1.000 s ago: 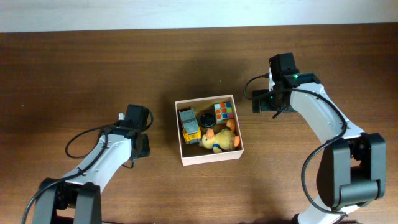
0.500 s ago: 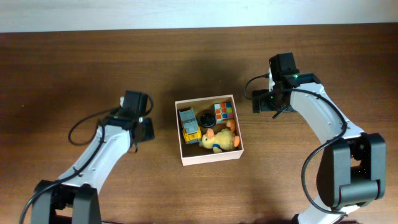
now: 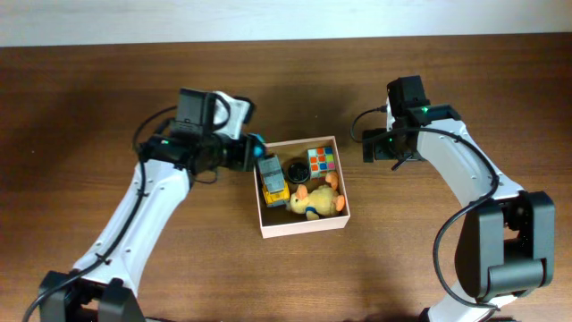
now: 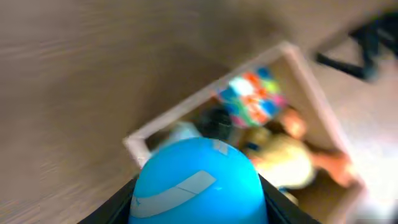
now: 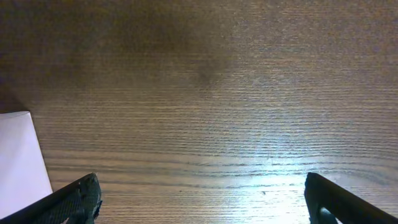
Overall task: Pack container
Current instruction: 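Lift the blue ball and carry it over the box, then lower the ball into the box beside the truck and open the left gripper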
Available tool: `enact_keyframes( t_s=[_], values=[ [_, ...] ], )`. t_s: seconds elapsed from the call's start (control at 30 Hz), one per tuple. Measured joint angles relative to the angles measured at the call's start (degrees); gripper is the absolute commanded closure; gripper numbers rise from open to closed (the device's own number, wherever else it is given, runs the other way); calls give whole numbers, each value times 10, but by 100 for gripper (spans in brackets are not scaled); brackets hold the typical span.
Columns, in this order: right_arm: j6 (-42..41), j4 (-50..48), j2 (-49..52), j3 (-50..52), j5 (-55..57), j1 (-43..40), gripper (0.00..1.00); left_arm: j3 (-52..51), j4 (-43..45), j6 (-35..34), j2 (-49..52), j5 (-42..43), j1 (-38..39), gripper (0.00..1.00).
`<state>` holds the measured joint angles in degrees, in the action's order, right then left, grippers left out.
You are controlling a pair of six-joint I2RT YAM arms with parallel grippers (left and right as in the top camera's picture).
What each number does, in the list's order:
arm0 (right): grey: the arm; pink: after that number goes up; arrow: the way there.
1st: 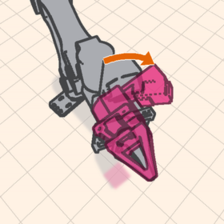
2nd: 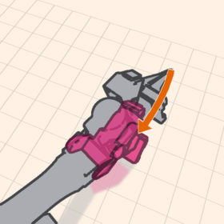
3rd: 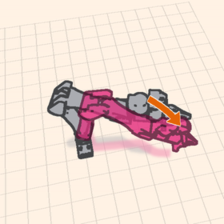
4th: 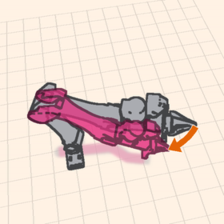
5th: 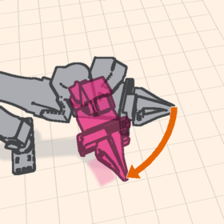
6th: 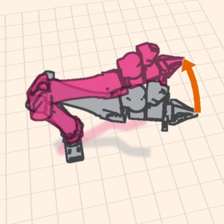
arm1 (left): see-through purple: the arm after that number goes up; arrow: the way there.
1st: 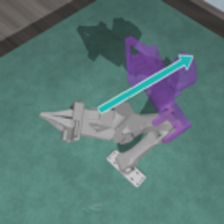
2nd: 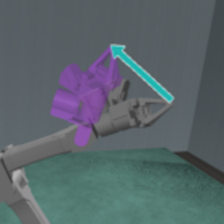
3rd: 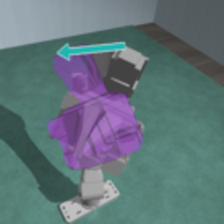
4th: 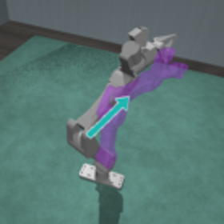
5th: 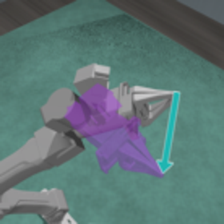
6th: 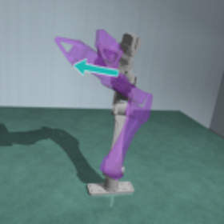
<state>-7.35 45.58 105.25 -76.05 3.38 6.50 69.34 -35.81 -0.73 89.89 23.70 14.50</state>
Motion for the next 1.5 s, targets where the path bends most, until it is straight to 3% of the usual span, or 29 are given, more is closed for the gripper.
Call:
enact_keyframes(
  t_s=[0.33, 0.53, 0.83, 1.27, 1.33, 1.5],
  values=[
    [0, 0, 0, 0, 0, 0, 1, 0, -109, 121, -20, 63, 110, 50],
    [0, 0, 0, 0, 0, 0, 1, 2, -189, 174, -23, 26, 147, 50],
    [0, 0, 0, 0, 0, 0, 1, 2, -195, 207, -23, -80, 153, 50],
    [0, 0, 0, 0, 0, 0, 1, 2, -184, 222, -23, -96, 153, 49],
    [0, 0, 0, 0, 0, 0, 1, 2, -184, 222, -23, -96, 153, 30],
    [0, 0, 0, 0, 0, 0, 1, 2, -184, 225, -23, -92, 153, 23]
  ],
)
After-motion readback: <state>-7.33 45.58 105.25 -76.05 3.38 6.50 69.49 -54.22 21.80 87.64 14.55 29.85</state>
